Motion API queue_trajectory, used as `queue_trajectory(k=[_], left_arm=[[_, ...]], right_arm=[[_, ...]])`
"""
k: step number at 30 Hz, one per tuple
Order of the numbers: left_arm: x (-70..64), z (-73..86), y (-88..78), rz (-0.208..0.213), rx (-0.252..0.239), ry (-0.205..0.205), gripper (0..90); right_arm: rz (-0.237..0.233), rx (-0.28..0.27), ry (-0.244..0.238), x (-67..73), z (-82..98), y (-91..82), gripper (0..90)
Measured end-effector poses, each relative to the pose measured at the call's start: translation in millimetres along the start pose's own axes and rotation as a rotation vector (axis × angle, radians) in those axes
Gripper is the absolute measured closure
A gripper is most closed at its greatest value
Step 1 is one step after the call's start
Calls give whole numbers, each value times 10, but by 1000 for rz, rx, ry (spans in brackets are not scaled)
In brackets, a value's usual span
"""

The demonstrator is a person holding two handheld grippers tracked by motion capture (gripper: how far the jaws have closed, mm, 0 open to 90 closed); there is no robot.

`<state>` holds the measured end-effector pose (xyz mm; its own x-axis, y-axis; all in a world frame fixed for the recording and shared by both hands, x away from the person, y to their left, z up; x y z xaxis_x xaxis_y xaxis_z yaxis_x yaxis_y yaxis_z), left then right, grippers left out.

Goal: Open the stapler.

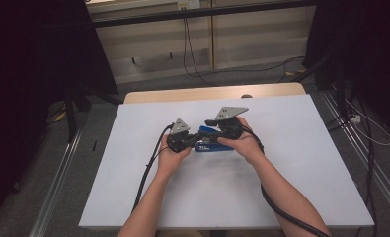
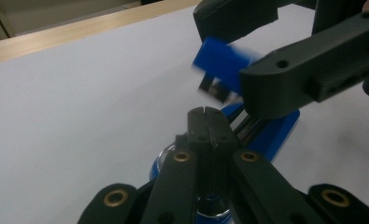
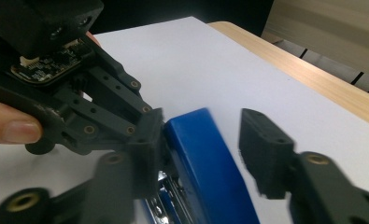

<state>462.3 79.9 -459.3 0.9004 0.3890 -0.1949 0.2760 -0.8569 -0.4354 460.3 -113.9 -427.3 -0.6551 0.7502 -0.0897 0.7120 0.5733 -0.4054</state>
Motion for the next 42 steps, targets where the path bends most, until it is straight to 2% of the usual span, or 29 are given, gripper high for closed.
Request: queue_trajectory(k=[5,10,12,15,18,20,22,25,28,32,39,42], left_arm=[[4,5,5,7,-8,-5,900],[4,-6,8,8,-4,-4,900],[-3,-19,13,10,-13,-11,899],[-13,-57,11,13,-14,-7,897],[-24,-102,10,14,-20,-8,886],[-21,-130,0,16,-24,-9,883],[-24,-156,-3,15,-24,-10,885],[-35,-171,6,17,-16,-3,900],[-41,-183,9,16,-13,-4,900],[-53,-198,4,16,-9,2,900],[-82,-252,-40,10,-24,5,900],[-98,-266,-46,1,-25,12,900]], right_arm=[[24,-50,53,-69,-39,-154,437],[58,-38,18,-71,-42,-329,481],[73,-21,-2,-55,-21,-386,539],[78,-5,8,-27,21,-462,683],[81,8,0,15,71,-510,804],[83,14,14,37,109,-527,861],[88,21,24,54,148,-527,899],[102,24,38,83,211,-505,900],[94,33,52,137,270,-463,900],[95,50,29,227,325,-383,900],[114,72,27,298,311,-211,900],[133,68,49,313,302,-163,900]])
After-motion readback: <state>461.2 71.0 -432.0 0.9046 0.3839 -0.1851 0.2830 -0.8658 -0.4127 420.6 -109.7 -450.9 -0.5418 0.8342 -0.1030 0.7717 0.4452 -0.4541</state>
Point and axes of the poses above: each handheld gripper's, and its own axes: y roughly forward along the jaws, z roughly out of its underside, x roughly to its left, the point moved 1 cm from there along y, roughly forward along the jaws, and after that the axes turned 14 degrees about z, right-handed, at the moved point
